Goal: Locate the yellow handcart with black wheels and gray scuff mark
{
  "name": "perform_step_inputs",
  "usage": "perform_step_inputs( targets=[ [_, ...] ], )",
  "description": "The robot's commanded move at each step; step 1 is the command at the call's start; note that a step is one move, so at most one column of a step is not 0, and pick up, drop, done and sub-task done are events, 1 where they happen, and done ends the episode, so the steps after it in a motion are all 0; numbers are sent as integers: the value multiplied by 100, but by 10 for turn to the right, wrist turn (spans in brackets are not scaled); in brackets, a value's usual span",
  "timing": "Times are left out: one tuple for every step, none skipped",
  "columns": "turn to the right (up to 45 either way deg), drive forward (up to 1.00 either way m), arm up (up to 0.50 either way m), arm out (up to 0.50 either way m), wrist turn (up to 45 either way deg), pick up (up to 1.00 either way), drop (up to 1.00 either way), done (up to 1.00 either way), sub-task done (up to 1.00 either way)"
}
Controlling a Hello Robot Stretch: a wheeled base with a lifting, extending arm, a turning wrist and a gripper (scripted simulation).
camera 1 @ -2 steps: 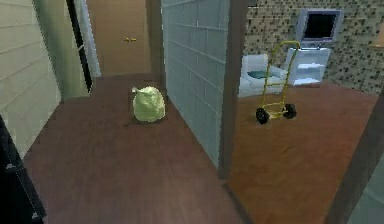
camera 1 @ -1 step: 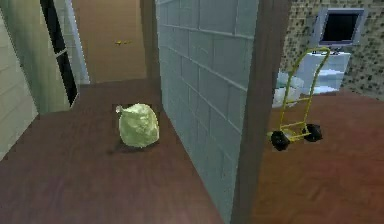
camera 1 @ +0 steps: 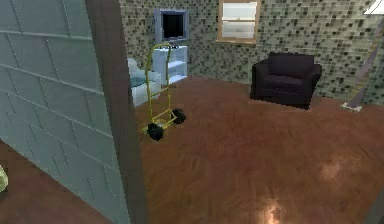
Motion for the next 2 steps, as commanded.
perform_step_inputs(
  targets=[
    [0, 10, 0, 0, 0, 0, 0, 0, 0],
    [0, 100, 0, 0, 0, 0, 0, 0, 0]
  ],
)
